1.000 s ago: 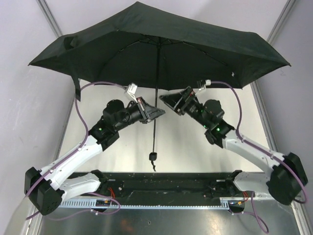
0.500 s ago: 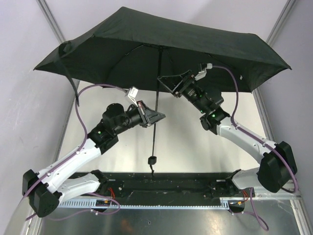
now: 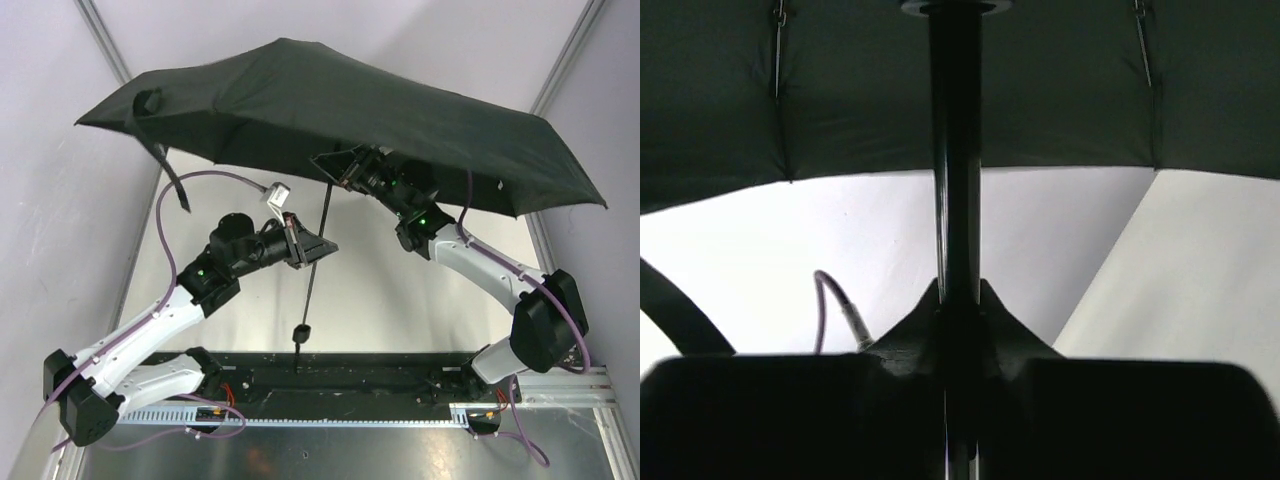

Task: Put away the umbrella

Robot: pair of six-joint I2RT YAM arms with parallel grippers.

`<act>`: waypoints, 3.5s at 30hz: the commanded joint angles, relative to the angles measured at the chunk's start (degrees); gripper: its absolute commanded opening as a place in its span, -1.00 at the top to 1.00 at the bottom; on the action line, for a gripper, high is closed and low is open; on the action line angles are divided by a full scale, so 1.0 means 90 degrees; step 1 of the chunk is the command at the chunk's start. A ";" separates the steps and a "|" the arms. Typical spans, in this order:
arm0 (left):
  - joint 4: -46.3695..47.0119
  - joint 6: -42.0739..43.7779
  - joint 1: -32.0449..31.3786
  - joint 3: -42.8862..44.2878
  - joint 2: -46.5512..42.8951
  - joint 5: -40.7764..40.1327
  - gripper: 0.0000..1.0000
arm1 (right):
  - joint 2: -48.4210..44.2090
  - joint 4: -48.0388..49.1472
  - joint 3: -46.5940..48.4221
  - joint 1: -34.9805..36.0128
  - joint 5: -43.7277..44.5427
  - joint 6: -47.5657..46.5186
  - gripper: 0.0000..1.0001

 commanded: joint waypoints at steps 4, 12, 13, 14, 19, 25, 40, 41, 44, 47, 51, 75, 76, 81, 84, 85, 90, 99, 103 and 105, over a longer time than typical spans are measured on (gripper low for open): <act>0.0318 0.0748 -0.0091 -0.0147 -0.0716 -0.0593 0.16 | -0.0438 -0.1568 0.0617 0.0444 0.1262 -0.0562 0.99; 0.0318 0.0523 -0.0276 -0.0513 -0.0558 -0.0666 -0.12 | -0.0574 -0.0540 0.0619 0.0236 0.0358 -0.0372 1.00; 0.0322 0.0524 -0.0281 -0.0526 -0.0577 -0.0682 -0.10 | -0.0527 -0.0368 0.0618 0.0124 0.0046 -0.0137 1.00; 0.0324 0.0525 -0.0274 -0.0538 -0.0616 -0.0699 -0.09 | -0.0455 -0.0165 0.0618 0.0020 -0.0261 0.0092 1.00; 0.0436 0.0509 -0.0276 -0.0551 -0.0648 -0.0470 0.03 | -0.0410 0.0552 0.0530 -0.0190 -0.0929 0.0544 1.00; 0.0776 0.0499 -0.0284 -0.0483 -0.0360 0.0061 0.74 | -0.0292 0.1038 0.0520 -0.0391 -0.1128 0.0900 1.00; 0.0446 0.0255 -0.1241 -0.0493 -0.0882 -0.3090 1.00 | -0.0607 -0.0606 0.0519 -0.0625 0.1318 0.0500 -0.40; 0.0445 0.0239 -0.1257 -0.0482 -0.0910 -0.3178 1.00 | -0.0617 -0.0602 0.0524 -0.0570 0.1537 0.0475 -0.48; 0.0436 0.0222 -0.1278 -0.0419 -0.0927 -0.3287 1.00 | -0.0672 -0.0674 0.0520 -0.0454 0.2140 0.0473 -0.72; 0.0454 0.0132 -0.1287 -0.0432 -0.0904 -0.3223 1.00 | -0.0612 -0.0423 0.0519 -0.0407 0.2377 0.0514 -0.74; 0.0462 0.0112 -0.1303 -0.0521 -0.0902 -0.3099 1.00 | -0.0200 0.0429 0.0559 -0.0450 0.1907 0.0840 -0.64; 0.0436 0.0130 -0.1304 -0.0546 -0.0855 -0.2936 1.00 | 0.0940 0.0939 0.1642 -0.0325 0.2194 0.0882 -0.03; 0.0435 0.0108 -0.1303 -0.0558 -0.0852 -0.2930 1.00 | 0.0952 0.0953 0.1652 -0.0342 0.2229 0.0900 -0.02; 0.0434 0.0011 -0.1302 -0.0610 -0.0796 -0.2924 1.00 | 0.0972 0.1199 0.1666 -0.0468 0.2258 0.0772 0.25; 0.0434 0.0039 -0.1302 -0.0572 -0.0767 -0.2950 1.00 | 0.1021 0.1541 0.1735 -0.0616 0.1622 0.0675 0.90; 0.0434 0.0067 -0.1307 -0.0546 -0.0764 -0.2971 1.00 | 0.1046 0.1639 0.1757 -0.0663 0.1318 0.0694 0.95; 0.0357 0.0480 -0.1224 -0.0181 -0.0659 -0.3080 1.00 | 0.0981 0.1746 0.1585 -0.0656 0.0107 0.0860 1.00; 0.0092 0.1062 -0.0443 0.1025 -0.0029 -0.2342 1.00 | 0.0353 0.2484 0.0057 -0.0133 -0.0319 0.1744 1.00; 0.0074 0.0917 -0.0413 0.1026 0.0039 -0.2086 0.91 | 0.0440 0.2659 0.0165 -0.0310 -0.0056 0.1953 1.00; 0.0080 0.0694 -0.0423 0.0701 -0.0066 -0.1865 0.70 | 0.0548 0.2778 0.0311 -0.0476 0.0046 0.2124 1.00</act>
